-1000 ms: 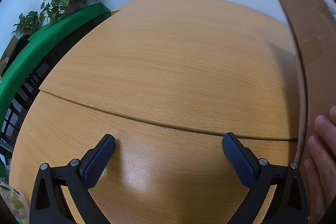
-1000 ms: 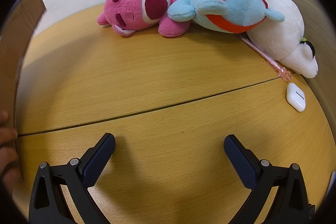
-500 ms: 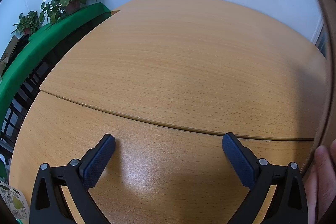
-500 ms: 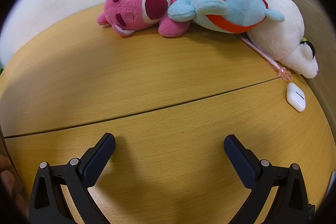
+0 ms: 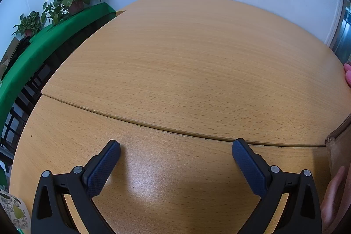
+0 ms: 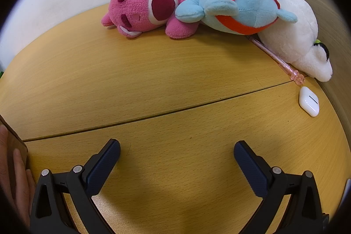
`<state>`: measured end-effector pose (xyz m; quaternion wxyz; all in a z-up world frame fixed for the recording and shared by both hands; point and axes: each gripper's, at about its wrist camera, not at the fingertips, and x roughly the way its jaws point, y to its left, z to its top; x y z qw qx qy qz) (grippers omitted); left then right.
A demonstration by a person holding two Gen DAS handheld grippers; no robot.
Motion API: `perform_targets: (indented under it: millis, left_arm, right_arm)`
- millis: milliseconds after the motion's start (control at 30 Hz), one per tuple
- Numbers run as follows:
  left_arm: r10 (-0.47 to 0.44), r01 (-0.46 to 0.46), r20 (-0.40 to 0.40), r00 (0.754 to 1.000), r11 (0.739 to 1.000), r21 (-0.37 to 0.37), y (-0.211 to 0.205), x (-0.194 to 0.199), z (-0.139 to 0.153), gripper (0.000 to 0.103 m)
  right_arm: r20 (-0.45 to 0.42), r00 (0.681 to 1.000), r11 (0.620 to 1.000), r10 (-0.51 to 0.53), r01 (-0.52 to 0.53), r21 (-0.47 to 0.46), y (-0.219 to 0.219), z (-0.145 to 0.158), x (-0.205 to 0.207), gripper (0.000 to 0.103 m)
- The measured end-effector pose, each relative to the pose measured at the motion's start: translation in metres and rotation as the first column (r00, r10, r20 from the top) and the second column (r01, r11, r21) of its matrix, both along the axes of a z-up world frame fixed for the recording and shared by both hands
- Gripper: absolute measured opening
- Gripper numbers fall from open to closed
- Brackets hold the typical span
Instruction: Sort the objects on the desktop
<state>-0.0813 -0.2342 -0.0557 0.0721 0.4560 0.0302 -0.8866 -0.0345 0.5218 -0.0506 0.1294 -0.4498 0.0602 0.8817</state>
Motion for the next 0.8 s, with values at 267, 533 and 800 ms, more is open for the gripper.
perform_targets:
  millis: [267,533,800]
  left_arm:
    - [-0.001,0.001,-0.001,1.000,1.000,0.000,-0.0001,0.0001,-0.0001,0.103]
    - [-0.001,0.001,0.001,1.000,1.000,0.000,0.0004,-0.0005,0.0003,0.103]
    - [-0.002,0.002,0.000,1.000,1.000,0.000,0.0005,-0.0002,0.0003,0.103]
  right_arm:
    - [0.000,1.000,1.000,0.001,-0.001,0.000,-0.0003,0.0001,0.0001,0.103]
    - [0.000,1.000,1.000,0.001,-0.001,-0.001,0.0007,0.0021,0.0005,0.103]
    - [0.000,1.000,1.000,0.002,-0.002,-0.001,0.0005,0.0023,0.0022,0.103]
